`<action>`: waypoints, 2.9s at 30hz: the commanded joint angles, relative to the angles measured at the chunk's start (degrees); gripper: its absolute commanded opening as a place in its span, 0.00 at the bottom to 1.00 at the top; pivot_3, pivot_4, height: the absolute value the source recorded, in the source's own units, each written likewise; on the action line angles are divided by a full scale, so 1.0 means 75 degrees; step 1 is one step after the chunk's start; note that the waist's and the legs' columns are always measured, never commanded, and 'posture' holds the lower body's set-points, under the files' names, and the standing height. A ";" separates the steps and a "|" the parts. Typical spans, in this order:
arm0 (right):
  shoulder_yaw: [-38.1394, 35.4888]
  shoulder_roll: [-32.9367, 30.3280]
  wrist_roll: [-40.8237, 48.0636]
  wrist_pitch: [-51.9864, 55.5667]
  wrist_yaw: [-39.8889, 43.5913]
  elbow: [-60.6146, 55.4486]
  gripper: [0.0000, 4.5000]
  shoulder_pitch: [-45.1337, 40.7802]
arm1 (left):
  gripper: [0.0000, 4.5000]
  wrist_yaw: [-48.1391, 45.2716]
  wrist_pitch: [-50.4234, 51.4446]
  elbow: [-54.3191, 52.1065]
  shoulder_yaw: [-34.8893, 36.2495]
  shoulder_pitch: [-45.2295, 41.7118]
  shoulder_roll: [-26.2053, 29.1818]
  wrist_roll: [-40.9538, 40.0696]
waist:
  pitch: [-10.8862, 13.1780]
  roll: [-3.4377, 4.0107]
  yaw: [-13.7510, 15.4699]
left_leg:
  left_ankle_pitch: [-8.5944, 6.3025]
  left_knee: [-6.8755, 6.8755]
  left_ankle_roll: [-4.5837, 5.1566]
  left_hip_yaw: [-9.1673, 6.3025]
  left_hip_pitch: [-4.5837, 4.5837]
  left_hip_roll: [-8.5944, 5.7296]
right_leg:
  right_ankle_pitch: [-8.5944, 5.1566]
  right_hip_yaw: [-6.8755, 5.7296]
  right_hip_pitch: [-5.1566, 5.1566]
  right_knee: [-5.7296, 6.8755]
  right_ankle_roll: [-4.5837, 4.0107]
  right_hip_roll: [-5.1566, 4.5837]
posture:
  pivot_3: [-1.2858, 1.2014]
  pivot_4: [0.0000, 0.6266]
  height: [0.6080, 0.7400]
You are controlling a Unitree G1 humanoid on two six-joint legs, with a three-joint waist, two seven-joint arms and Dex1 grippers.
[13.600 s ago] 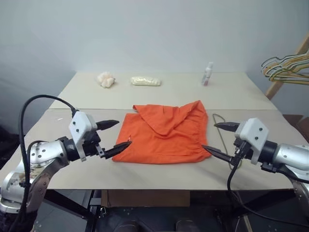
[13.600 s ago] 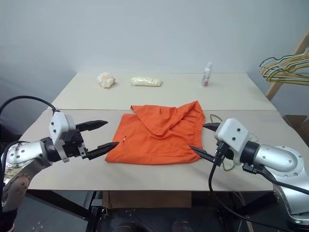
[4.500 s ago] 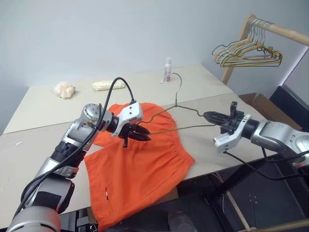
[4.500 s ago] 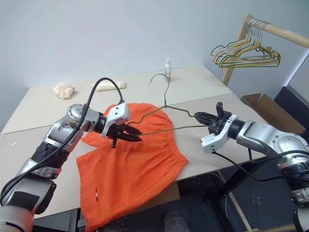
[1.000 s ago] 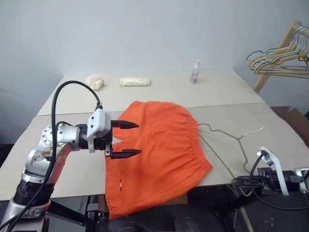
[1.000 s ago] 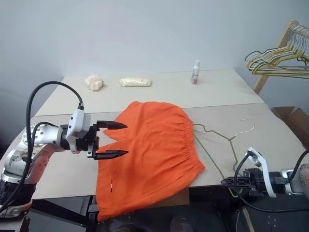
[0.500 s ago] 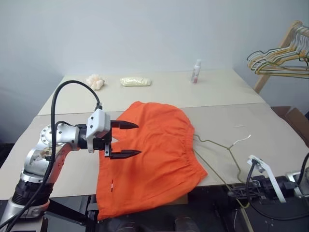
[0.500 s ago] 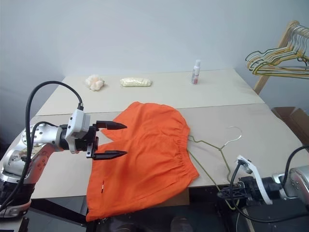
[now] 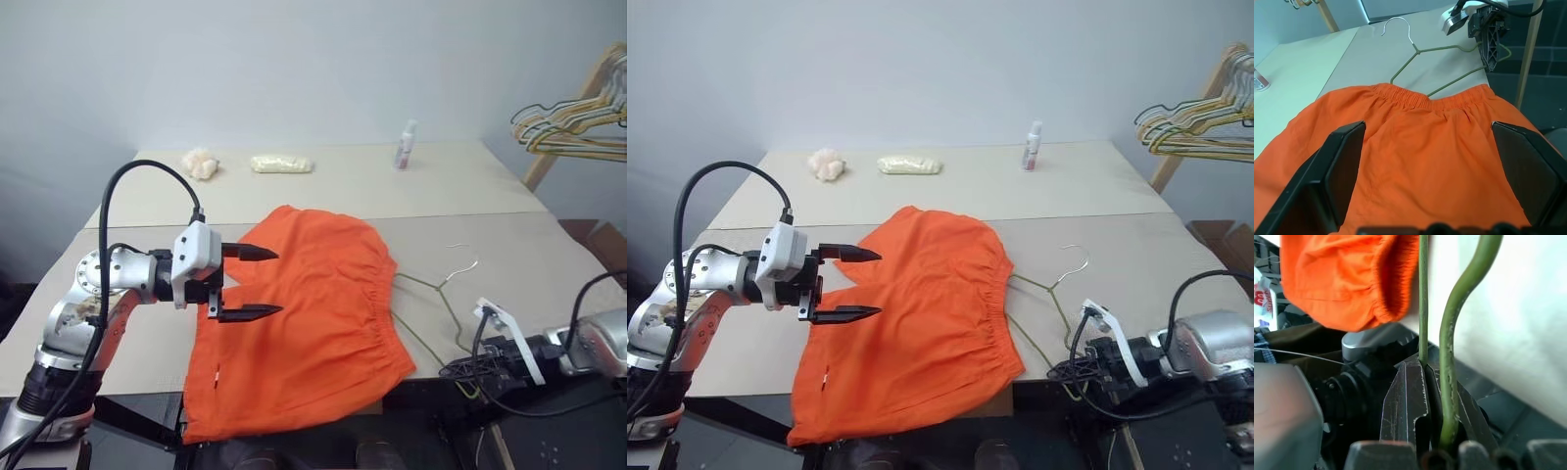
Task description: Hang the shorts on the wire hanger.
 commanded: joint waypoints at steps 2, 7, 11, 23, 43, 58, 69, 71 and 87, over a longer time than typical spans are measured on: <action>0.0053 0.0405 -0.0151 -0.0068 0.0090 0.0728 0.00 -0.0873 | 0.99 0.0017 -0.0157 -0.0107 0.0107 -0.0059 0.0086 0.0028 | 0.0000 0.0001 0.0020 | 0.0000 -0.0003 0.0000 0.0000 -0.0004 0.0000 | 0.0000 0.0000 -0.0005 0.0000 0.0000 0.0001 | 0.47 0.00 1.00; 0.0701 0.0382 -0.0247 -0.0263 0.0897 0.0799 0.00 -0.0966 | 0.99 0.0016 -0.0182 -0.0122 0.0119 -0.0033 0.0092 0.0042 | 0.0001 -0.0002 0.0106 | 0.0001 0.0000 -0.0001 -0.0010 -0.0036 -0.0009 | 0.0000 -0.0011 -0.0030 0.0000 0.0000 -0.0004 | 0.48 0.00 1.00; 0.1150 0.0181 -0.0258 -0.0380 0.1561 0.0584 0.00 -0.0925 | 0.99 -0.0019 -0.0195 -0.0124 0.0145 -0.0011 0.0119 0.0026 | 0.0001 -0.0001 0.0138 | 0.0001 0.0000 -0.0001 -0.0009 -0.0036 -0.0011 | 0.0000 -0.0010 -0.0031 0.0002 0.0000 -0.0006 | 0.48 0.00 1.00; 0.0345 0.1458 -0.0946 -0.0806 0.0545 0.2530 0.00 -0.1955 | 0.99 -0.0094 -0.0285 0.0006 0.0055 -0.0115 0.0110 0.0074 | 0.0000 -0.0005 0.0083 | 0.0003 -0.0003 -0.0005 -0.0009 -0.0026 -0.0012 | 0.0001 -0.0009 -0.0028 0.0004 -0.0001 -0.0003 | 0.48 0.00 1.00; 0.0638 0.0622 -0.3748 -0.4545 -0.1762 -0.3330 0.00 -0.1925 | 0.99 -0.0671 -0.2168 0.3115 -0.0252 -0.3027 0.0033 0.1326 | 0.0002 -0.0005 0.0001 | 0.0007 -0.0002 -0.0011 -0.0008 -0.0038 -0.0017 | 0.0001 -0.0016 -0.0057 0.0005 -0.0001 -0.0002 | 0.45 0.00 1.00; 0.1762 0.0401 -0.4184 -0.3869 -0.0443 -0.3820 0.00 -0.3110 | 0.99 -0.1990 -0.5972 0.6995 -0.2022 -0.5189 -0.0977 0.3549 | 0.0004 -0.0008 -0.0470 | 0.0008 0.0003 -0.0006 -0.0012 -0.0049 -0.0022 | 0.0000 -0.0019 -0.0049 0.0012 0.0000 -0.0003 | 0.44 0.00 1.00; 0.1826 0.0483 -0.4128 -0.3365 -0.0132 -0.3889 0.00 -0.3439 | 0.67 -0.2165 -0.7142 0.8497 -0.2804 -0.5761 -0.1296 0.4646 | 0.0005 -0.0009 -0.0848 | 0.0008 0.0007 -0.0004 -0.0015 -0.0053 -0.0021 | -0.0001 -0.0018 -0.0051 0.0019 0.0003 -0.0004 | 0.42 0.00 1.00; 0.1831 0.0502 -0.4122 -0.3278 -0.0130 -0.3880 0.00 -0.3502 | 0.54 -0.2055 -0.7080 0.8619 -0.2763 -0.5838 -0.1391 0.4677 | 0.0005 -0.0008 -0.0862 | 0.0008 0.0007 -0.0004 -0.0016 -0.0053 -0.0020 | -0.0001 -0.0018 -0.0052 0.0020 0.0003 -0.0005 | 0.42 0.00 1.00; 0.1022 0.0372 -0.4179 -0.2801 -0.1118 -0.3973 0.36 -0.2849 | 0.00 -0.1818 -0.6036 0.7975 -0.2361 -0.5189 -0.1489 0.4235 | 0.0004 -0.0008 -0.1048 | 0.0008 0.0009 -0.0004 -0.0022 -0.0060 -0.0022 | -0.0001 -0.0017 -0.0060 0.0036 0.0005 -0.0012 | 0.41 0.00 1.00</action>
